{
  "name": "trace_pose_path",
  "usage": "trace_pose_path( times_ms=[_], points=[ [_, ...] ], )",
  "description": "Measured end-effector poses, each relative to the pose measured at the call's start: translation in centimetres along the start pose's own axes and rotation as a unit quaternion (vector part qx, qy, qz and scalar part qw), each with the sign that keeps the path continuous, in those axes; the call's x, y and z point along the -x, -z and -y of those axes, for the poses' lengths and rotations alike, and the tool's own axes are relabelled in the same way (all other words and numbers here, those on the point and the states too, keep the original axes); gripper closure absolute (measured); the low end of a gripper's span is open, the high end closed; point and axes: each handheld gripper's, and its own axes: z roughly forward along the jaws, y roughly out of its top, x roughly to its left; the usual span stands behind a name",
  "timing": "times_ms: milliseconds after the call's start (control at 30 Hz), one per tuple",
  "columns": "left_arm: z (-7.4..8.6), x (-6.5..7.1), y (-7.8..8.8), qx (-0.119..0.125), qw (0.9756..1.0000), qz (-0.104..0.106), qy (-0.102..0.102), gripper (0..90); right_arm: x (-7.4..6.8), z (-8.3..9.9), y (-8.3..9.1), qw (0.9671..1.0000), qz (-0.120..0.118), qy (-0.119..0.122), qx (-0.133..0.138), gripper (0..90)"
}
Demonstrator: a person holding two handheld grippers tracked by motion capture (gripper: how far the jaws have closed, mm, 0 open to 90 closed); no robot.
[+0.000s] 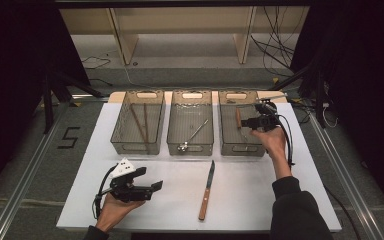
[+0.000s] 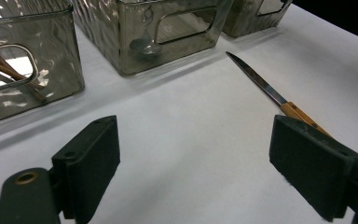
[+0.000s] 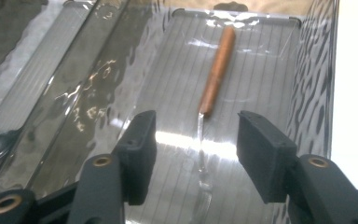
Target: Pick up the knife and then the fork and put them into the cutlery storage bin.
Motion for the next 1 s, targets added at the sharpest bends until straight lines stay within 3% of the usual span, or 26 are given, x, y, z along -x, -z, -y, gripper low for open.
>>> trace_pose_path(
  times_ms=[267,433,700,1000],
  points=[
    [0.1,-0.3,-0.1,-0.006,0.9999,-0.002,0.009,16.0,-0.8,0.7,2.2,0.9989,-0.016,0.026,0.036,38.8],
    [0.0,-0.1,-0.2,-0.012,0.9998,-0.004,0.015,15.9,-1.9,2.2,4.3,0.9956,-0.027,0.056,0.07,35.6],
    [-0.4,1.1,-0.7,-0.025,0.9994,-0.001,0.022,16.0,-3.4,6.5,7.3,0.988,-0.035,0.105,0.108,31.6],
    [-1.1,4.2,-2.4,-0.055,0.9984,0.009,0.013,16.0,-3.7,11.9,8.4,0.9838,-0.044,0.121,0.125,30.2]
  ],
)
